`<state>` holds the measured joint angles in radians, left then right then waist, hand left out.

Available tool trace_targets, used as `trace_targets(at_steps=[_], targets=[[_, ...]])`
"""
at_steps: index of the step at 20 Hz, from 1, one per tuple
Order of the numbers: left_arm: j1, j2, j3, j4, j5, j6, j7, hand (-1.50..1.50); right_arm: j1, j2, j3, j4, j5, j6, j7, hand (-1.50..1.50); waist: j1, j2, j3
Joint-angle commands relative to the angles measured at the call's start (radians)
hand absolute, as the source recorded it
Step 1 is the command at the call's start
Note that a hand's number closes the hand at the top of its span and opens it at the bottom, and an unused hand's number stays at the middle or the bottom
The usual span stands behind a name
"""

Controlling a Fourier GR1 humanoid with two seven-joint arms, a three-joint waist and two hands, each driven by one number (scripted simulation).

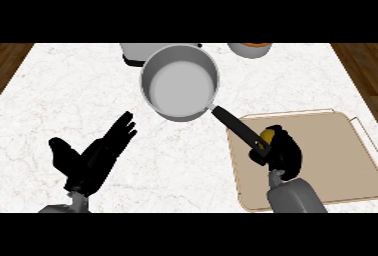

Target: Pick the lemon from the tray and place it in the pot

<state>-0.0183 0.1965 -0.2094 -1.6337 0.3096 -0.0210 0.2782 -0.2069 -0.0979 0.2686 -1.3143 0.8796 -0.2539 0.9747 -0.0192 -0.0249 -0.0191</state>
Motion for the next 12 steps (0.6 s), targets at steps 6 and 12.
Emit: trace_targets(at_steps=[6, 12], targets=[[0.011, -0.011, -0.012, 0.015, -0.018, 0.004, -0.007, 0.00, 0.324, 0.095, 0.466, -0.246, 0.357, -0.244, 0.265, 1.50, -0.012, 0.011, 0.016], [0.017, 0.000, 0.030, 0.013, -0.002, 0.009, -0.012, 0.00, 0.468, 0.097, 0.513, -0.508, 0.714, -0.209, 0.353, 1.50, -0.033, 0.008, 0.015]])
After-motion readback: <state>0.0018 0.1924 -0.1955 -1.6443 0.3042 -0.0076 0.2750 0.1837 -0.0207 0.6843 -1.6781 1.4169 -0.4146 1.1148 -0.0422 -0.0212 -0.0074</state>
